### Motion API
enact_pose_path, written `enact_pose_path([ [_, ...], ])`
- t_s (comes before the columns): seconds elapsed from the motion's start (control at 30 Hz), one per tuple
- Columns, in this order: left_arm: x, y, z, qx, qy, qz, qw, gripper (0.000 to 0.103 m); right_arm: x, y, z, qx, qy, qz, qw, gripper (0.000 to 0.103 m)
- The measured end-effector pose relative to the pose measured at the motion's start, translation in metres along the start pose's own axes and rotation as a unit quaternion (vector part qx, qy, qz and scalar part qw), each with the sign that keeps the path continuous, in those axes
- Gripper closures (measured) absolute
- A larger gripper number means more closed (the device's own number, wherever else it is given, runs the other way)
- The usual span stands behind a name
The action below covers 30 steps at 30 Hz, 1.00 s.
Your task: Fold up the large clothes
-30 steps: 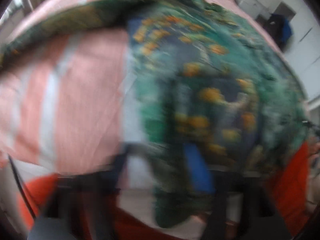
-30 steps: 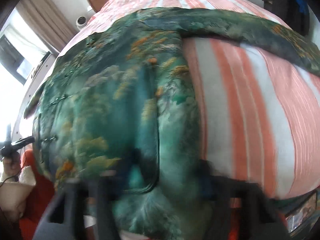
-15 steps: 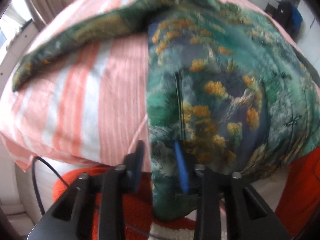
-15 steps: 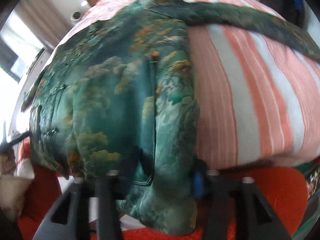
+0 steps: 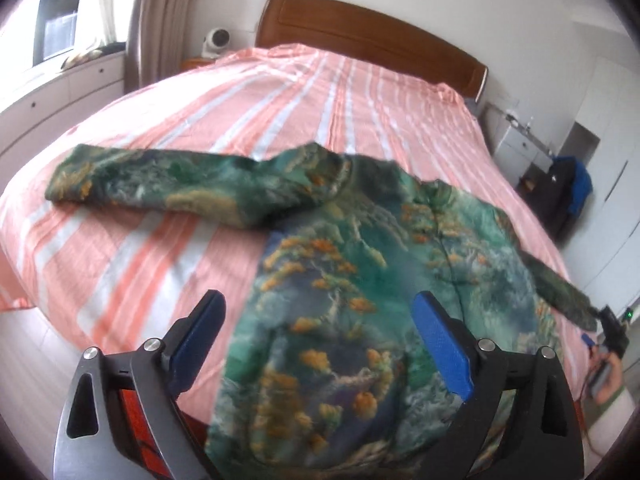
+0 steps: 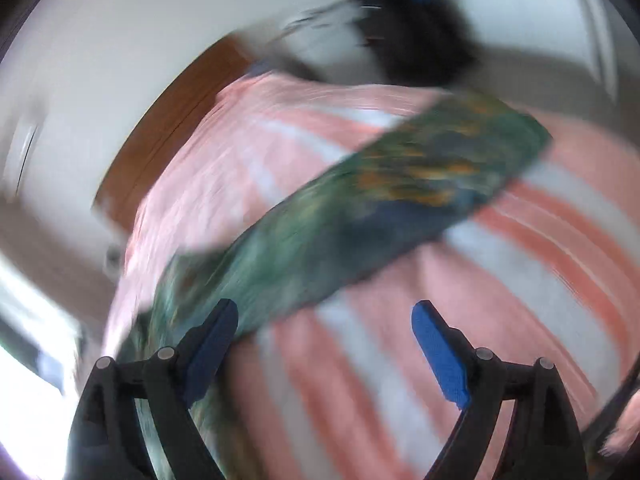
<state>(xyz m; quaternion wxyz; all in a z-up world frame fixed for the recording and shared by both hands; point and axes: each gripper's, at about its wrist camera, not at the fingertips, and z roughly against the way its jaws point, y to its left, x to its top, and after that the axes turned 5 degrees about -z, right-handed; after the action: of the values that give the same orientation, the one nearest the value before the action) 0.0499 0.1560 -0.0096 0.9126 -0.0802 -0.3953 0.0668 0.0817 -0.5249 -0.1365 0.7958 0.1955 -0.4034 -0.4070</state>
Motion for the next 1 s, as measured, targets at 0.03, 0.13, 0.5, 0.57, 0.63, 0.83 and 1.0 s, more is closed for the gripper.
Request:
enact_pose_path([
  [0.03,-0.003,0.001,0.002,0.0,0.005,0.001,1.0,0.008,0.01,-0.014,-0.011,0.0,-0.005,-0.032,0.999,0.016],
  [0.13,-0.012,0.003,-0.005,0.007,0.023,0.005,0.9997,0.008,0.032,-0.046,-0.025,-0.01,-0.027,-0.102,0.994,0.018],
  [0.5,-0.026,0.024,-0.019,0.053,0.006,0.039,0.9978,0.008,0.096,0.054,-0.02,-0.025,-0.082,0.014,0.996,0.087],
  [0.57,-0.028,0.026,-0.025,0.054,0.002,0.043,0.9976,0.008,0.084,0.126,-0.001,0.016,-0.093,0.11,0.989,0.087],
  [0.63,-0.029,0.025,-0.031,0.049,0.007,0.047,0.9977,0.008,0.058,0.202,0.013,0.064,-0.094,0.191,0.975,0.088],
  [0.83,-0.038,0.025,-0.03,0.057,-0.006,0.031,0.9979,0.008,-0.078,0.38,-0.004,0.182,-0.028,0.353,0.918,0.088],
  [1.0,-0.05,0.035,-0.031,0.068,-0.008,0.027,0.9973,0.008,-0.212,0.421,-0.093,0.199,0.129,0.398,0.886,0.01],
])
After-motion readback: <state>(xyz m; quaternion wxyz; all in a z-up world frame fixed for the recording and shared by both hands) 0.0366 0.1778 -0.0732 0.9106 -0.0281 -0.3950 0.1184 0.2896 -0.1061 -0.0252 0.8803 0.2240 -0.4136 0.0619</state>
